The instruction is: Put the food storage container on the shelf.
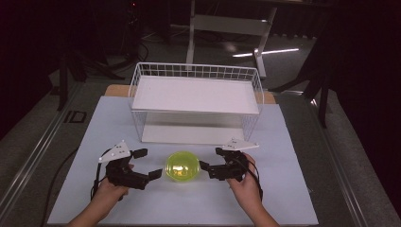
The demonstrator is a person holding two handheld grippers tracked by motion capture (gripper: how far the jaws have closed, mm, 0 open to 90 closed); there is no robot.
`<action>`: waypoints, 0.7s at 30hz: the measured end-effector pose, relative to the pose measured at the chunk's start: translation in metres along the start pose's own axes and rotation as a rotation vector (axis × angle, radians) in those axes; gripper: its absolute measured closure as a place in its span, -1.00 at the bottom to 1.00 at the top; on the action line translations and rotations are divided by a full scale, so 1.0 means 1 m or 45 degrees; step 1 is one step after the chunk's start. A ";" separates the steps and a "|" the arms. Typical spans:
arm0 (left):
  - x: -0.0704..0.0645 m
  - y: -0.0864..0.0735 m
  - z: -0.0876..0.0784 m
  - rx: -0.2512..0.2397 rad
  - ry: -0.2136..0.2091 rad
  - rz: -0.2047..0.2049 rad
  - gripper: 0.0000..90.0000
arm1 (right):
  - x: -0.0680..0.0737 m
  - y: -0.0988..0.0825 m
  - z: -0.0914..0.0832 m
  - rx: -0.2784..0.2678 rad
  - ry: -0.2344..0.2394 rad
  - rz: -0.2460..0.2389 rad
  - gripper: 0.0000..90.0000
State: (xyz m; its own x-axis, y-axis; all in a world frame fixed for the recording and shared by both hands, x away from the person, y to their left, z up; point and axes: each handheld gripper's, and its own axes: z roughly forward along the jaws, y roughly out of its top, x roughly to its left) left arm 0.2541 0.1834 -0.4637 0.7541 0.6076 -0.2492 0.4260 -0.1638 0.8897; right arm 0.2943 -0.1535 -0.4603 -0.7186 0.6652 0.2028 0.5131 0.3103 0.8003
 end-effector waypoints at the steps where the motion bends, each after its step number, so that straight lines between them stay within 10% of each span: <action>1: 0.000 0.001 0.002 0.007 -0.007 0.004 -0.98 | -0.001 0.000 0.002 0.011 0.004 0.020 -0.61; 11: 0.008 -0.003 0.030 0.149 0.070 -0.140 -0.96 | -0.007 -0.003 0.026 0.160 0.052 0.224 -0.65; 21: 0.021 -0.014 0.046 0.233 0.090 -0.339 -0.29 | -0.008 -0.006 0.039 0.202 0.069 0.433 -0.04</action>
State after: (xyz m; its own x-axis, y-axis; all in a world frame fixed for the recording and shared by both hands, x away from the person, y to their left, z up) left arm 0.2873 0.1624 -0.4992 0.5703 0.6995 -0.4307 0.6910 -0.1250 0.7120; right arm 0.3155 -0.1339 -0.4885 -0.5163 0.7128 0.4747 0.7898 0.1820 0.5858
